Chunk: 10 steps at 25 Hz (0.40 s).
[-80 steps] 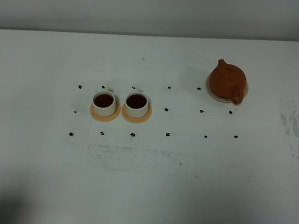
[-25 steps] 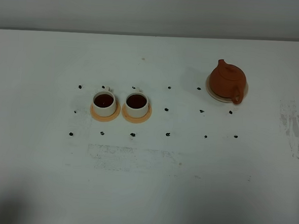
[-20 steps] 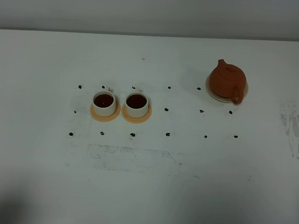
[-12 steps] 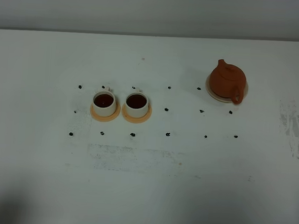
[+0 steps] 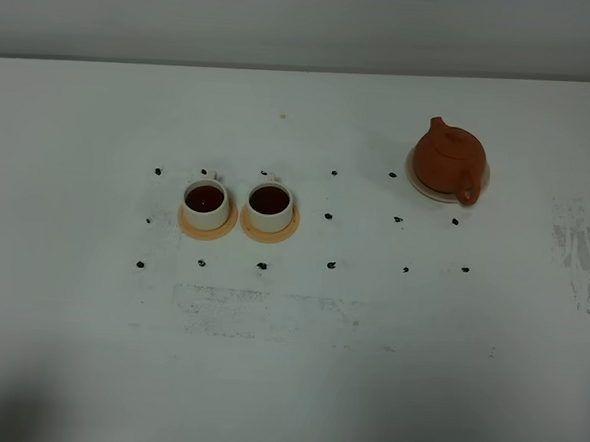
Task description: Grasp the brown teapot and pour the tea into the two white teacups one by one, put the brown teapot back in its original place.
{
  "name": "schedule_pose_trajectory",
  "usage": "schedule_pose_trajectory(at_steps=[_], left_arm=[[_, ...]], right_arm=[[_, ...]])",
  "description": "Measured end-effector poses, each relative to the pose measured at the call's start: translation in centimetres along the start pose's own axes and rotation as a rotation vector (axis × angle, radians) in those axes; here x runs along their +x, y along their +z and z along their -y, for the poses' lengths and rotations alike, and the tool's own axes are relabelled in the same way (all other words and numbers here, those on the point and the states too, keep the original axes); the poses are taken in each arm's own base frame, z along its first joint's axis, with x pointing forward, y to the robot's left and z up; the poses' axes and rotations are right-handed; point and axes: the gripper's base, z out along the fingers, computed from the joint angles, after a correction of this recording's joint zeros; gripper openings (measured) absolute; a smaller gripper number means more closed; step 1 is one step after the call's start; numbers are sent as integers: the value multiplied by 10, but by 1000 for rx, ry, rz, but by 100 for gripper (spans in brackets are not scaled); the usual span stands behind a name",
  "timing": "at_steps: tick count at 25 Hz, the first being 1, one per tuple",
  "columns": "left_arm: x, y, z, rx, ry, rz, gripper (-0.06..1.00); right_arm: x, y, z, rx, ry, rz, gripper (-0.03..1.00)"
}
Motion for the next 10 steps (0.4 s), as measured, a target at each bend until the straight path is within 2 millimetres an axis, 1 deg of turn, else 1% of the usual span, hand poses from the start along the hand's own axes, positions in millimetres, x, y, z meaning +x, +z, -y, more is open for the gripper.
schedule_pose_trajectory(at_steps=[10], left_arm=[[0,0,0,0,0,0,42]], right_arm=[[0,0,0,0,-1,0,46]])
